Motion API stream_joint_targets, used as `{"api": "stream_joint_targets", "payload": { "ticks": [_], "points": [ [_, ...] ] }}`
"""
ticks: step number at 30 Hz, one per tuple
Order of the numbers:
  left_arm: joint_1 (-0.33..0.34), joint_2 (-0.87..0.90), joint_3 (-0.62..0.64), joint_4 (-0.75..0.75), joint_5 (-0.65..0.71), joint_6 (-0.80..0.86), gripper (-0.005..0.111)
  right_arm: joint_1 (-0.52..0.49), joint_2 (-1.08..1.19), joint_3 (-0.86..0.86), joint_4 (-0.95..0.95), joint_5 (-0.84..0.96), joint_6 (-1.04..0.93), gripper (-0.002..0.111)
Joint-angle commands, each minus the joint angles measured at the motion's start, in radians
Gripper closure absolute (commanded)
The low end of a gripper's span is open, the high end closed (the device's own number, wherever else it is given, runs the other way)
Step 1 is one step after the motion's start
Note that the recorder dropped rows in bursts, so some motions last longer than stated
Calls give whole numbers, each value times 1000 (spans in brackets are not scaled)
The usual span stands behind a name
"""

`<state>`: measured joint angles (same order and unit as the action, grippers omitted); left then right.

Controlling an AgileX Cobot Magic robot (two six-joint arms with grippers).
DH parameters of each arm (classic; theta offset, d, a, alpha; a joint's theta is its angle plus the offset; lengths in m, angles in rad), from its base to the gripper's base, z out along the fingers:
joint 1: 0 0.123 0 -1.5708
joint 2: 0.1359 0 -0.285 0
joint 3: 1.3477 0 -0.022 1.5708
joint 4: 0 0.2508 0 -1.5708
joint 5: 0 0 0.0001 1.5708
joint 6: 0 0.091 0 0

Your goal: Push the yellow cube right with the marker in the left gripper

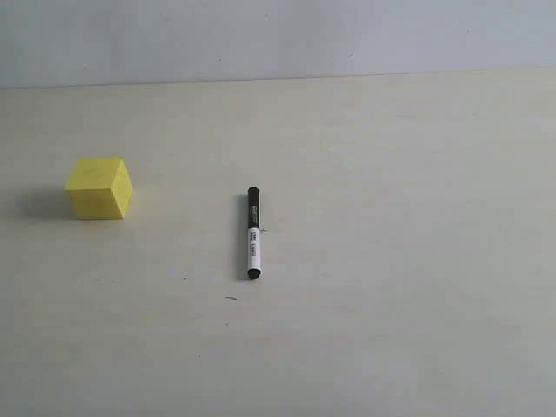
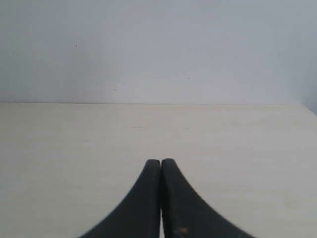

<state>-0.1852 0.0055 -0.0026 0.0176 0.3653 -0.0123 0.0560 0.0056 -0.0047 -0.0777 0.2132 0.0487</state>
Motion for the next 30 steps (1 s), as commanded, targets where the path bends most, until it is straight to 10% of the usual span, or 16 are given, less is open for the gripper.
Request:
{"api": "stream_joint_targets", "payload": {
  "ticks": [1,7,16,24,30],
  "points": [
    [0,-6,3,0,-9,5,107,-6,-6,5,-1,-14,4,108],
    [0,-6,3,-5,-56,55,107,-6,-6,5,-1,-14,4,108],
    [0,-6,3,-348,-535,-131,107,-6,-6,5,-1,-14,4,108],
    [0,-6,-27,-368,-982,-503,107,-6,-6,5,-1,-14,4,108],
    [0,211,-361,-347,-757,-346,107,-6,-6,5,-1,-14,4,108]
  ]
}}
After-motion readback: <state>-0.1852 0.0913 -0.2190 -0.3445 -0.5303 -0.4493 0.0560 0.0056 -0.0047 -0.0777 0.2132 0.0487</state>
